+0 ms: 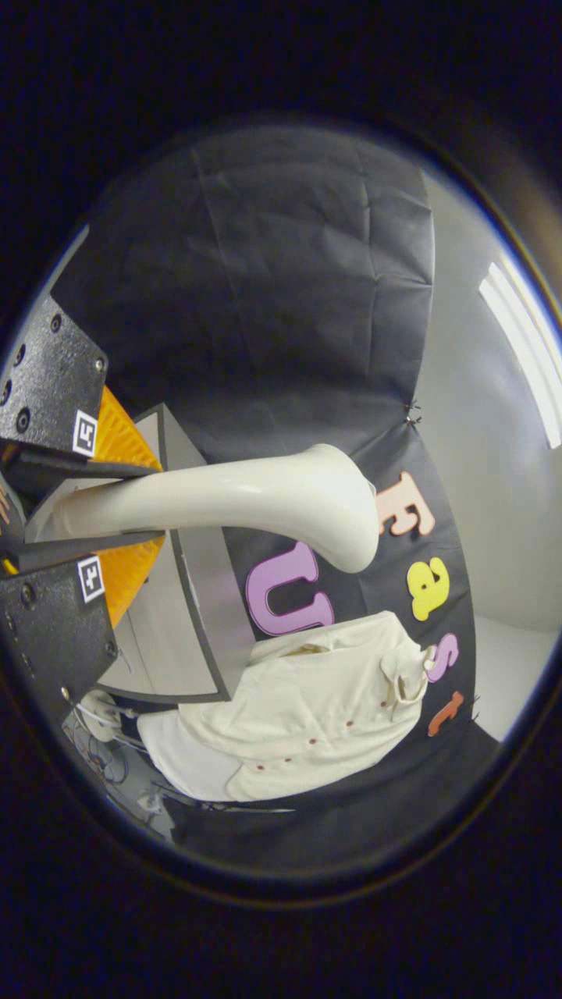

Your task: Iron the clothes twice with a garment steamer, once on the left side and once on the right side.

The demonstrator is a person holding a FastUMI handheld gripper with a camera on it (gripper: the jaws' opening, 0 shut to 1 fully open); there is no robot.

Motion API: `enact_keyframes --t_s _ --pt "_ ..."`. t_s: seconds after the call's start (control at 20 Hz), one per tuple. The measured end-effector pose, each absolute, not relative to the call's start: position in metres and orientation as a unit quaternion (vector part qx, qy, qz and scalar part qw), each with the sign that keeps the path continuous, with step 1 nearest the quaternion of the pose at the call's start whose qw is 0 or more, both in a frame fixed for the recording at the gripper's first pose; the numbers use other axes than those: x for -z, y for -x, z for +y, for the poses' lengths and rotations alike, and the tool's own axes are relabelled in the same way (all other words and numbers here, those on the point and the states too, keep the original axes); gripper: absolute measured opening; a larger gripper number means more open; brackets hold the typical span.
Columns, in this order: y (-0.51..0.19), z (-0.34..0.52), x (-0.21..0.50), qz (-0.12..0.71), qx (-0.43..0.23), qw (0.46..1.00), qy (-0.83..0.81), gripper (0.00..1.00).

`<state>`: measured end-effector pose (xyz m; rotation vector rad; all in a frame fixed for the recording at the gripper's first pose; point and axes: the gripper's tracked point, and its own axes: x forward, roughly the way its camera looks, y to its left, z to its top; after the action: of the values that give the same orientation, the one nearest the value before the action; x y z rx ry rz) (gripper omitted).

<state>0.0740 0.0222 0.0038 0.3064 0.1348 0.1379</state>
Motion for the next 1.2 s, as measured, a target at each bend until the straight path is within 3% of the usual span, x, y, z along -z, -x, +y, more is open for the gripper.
enact_keyframes --t_s 0.45,1.2 --pt "-0.058 0.001 -0.012 0.045 -0.021 0.997 -0.063 0.32" --pt "-0.052 -0.019 -0.017 0.034 0.008 0.998 -0.055 0.32"
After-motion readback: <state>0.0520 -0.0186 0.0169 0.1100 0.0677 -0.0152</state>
